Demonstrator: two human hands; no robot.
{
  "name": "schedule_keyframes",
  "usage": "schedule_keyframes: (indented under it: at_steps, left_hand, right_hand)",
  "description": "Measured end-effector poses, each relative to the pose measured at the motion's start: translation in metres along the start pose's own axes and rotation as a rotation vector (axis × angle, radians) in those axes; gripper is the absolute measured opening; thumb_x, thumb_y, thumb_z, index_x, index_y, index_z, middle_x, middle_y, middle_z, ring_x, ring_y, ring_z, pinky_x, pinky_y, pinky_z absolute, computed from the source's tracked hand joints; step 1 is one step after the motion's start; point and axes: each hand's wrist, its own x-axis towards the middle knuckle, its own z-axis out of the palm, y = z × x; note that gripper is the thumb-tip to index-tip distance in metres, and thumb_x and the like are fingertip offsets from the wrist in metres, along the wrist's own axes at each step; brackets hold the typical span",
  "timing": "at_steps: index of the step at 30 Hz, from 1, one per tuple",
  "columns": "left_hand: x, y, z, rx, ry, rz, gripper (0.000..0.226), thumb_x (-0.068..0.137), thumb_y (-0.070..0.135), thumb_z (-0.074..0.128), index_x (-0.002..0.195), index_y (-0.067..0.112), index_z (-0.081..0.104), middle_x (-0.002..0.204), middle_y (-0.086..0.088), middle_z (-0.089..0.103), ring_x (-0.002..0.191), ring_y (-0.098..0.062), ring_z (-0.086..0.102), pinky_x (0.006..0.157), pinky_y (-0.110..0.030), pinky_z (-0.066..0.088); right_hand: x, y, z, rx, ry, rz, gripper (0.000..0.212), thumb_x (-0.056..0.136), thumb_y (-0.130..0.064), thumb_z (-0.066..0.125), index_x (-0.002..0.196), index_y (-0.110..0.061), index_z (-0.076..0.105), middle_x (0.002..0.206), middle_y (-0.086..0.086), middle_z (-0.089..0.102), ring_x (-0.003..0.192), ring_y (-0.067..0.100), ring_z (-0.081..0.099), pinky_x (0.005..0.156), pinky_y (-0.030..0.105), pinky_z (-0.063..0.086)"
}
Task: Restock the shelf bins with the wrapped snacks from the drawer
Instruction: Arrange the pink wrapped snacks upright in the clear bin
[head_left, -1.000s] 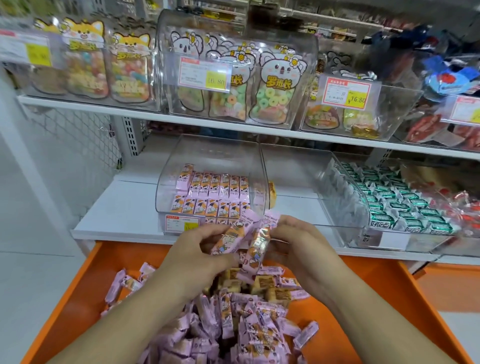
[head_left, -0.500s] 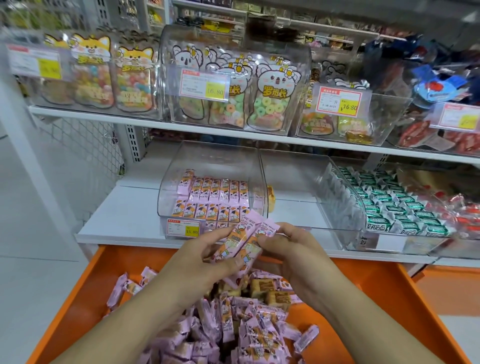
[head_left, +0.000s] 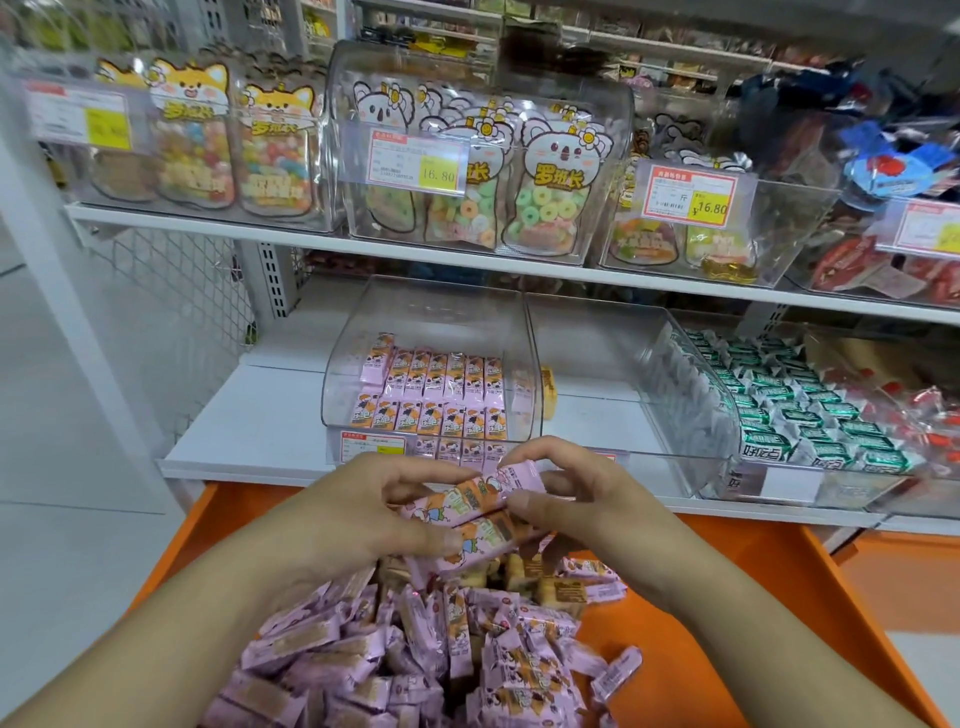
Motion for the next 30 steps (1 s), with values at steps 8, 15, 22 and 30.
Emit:
schedule_keyframes:
  at_steps: [8,15,22,30]
  left_hand:
    - [0.003,-0.004,0.001,-0.476,0.304,-0.031,0.054,0.063,0.026,0.091,0.111,0.007,0.077,0.095,-0.008,0.076,0.078,-0.015,0.071,0.079,-0.031,0.06]
    - [-0.008,-0.006,0.036,-0.788,0.171,-0.051,0.027,0.077,0.018,0.082,0.091,-0.003,0.074,0.114,-0.026,0.074,0.11,-0.034,0.073,0.102,-0.042,0.057]
    - [-0.002,-0.005,0.028,-0.591,0.354,-0.051,0.047,0.073,0.036,0.092,0.098,0.0,0.073,0.102,-0.022,0.078,0.09,-0.039,0.075,0.098,-0.059,0.056]
    - [-0.003,-0.003,0.018,-0.21,0.303,-0.085,0.038,0.076,0.026,0.093,0.108,0.018,0.076,0.1,0.007,0.081,0.1,-0.011,0.076,0.093,-0.034,0.058]
  right_hand:
    - [0.01,0.021,0.006,0.246,0.106,0.007,0.036,0.085,-0.03,0.086,0.113,-0.019,0.066,0.084,0.034,0.057,0.08,0.056,0.057,0.098,0.075,0.048]
    - [0.012,0.023,0.029,0.446,0.22,-0.037,0.044,0.079,-0.033,0.091,0.107,-0.015,0.063,0.07,0.026,0.057,0.075,0.038,0.056,0.091,0.072,0.051]
    - [0.002,0.015,0.048,0.318,0.134,-0.07,0.031,0.093,-0.008,0.076,0.104,0.0,0.049,0.086,0.016,0.074,0.083,0.037,0.077,0.086,0.052,0.06]
    - [0.006,0.015,0.038,-0.178,0.094,-0.085,0.025,0.087,-0.029,0.084,0.09,-0.023,0.06,0.086,-0.005,0.069,0.082,0.009,0.068,0.072,0.029,0.053]
